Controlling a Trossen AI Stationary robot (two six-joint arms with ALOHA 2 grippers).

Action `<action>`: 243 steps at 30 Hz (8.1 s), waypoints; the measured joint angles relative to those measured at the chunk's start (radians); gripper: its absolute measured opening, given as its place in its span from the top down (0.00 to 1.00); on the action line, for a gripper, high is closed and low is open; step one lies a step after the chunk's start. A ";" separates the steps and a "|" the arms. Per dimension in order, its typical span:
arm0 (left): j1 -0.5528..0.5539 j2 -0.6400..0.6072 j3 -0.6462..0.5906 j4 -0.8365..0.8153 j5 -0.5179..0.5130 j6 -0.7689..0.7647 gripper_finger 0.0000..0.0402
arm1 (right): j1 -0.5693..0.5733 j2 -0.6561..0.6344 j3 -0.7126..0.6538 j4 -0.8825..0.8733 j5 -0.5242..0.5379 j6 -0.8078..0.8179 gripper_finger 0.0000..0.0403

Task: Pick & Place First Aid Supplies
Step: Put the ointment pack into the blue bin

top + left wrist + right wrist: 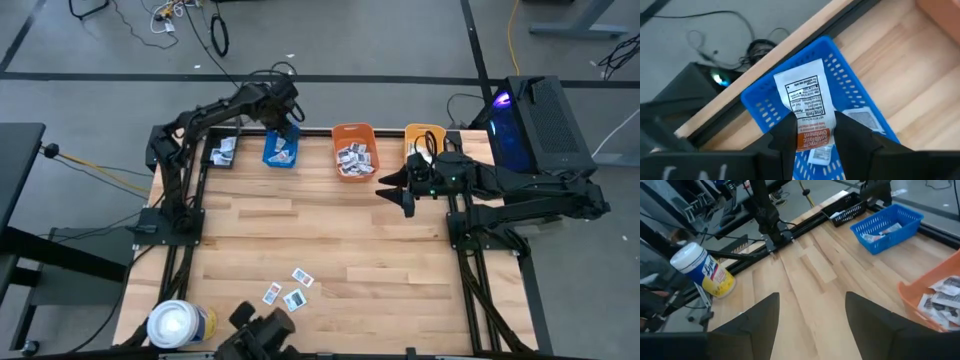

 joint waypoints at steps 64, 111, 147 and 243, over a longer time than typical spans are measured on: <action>-0.749 -0.530 -0.552 0.403 0.085 -0.169 0.32 | 0.009 0.041 0.000 -0.061 0.038 -0.112 0.43; -1.392 -0.656 -0.623 0.243 -0.067 -0.875 0.32 | 0.543 0.386 0.000 0.188 0.262 -0.002 0.43; -1.398 -0.233 -0.556 0.379 -0.054 -1.208 0.47 | 0.566 0.385 0.000 0.137 0.361 0.230 0.43; -1.303 0.075 -0.317 0.090 0.180 -1.434 0.56 | 0.567 0.385 0.000 0.167 0.231 0.026 0.43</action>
